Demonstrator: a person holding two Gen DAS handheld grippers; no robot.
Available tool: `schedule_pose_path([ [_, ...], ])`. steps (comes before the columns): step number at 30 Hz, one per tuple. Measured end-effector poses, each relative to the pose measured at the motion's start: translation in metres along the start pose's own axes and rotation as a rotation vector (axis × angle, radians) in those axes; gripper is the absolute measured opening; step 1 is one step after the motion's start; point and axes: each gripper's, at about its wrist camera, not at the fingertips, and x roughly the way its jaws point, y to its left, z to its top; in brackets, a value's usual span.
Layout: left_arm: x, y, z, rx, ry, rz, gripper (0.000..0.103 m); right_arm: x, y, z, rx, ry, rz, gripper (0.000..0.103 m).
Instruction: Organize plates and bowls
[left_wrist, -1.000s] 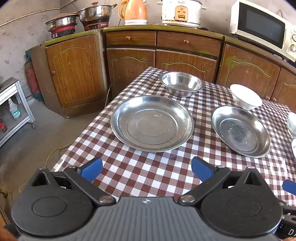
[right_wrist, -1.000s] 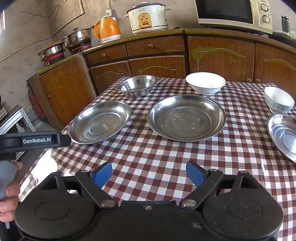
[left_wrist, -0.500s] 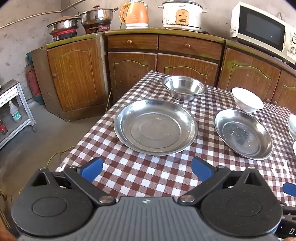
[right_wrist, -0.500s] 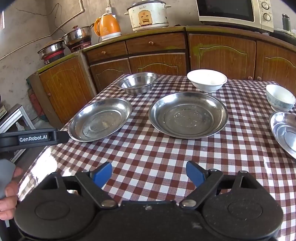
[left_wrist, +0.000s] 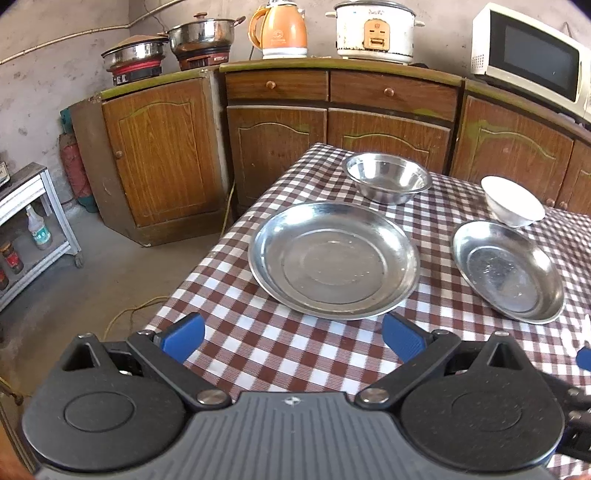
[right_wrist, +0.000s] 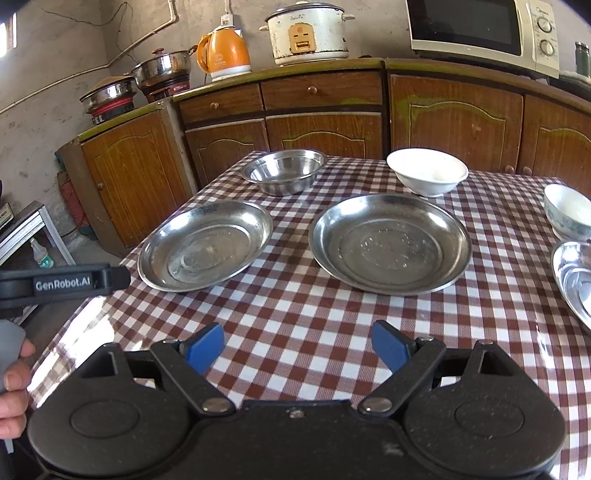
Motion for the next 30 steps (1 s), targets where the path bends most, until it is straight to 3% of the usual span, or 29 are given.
schedule_pose_path([
  [16,0.031,0.026,0.023,-0.001,0.015,0.067,0.103,0.032,0.022,0.018,-0.029,0.002,-0.001,0.102],
  [30,0.064,0.035,0.039,-0.01,0.025,0.015,0.103,0.067,0.041,0.037,-0.063,0.0,-0.018,0.102],
])
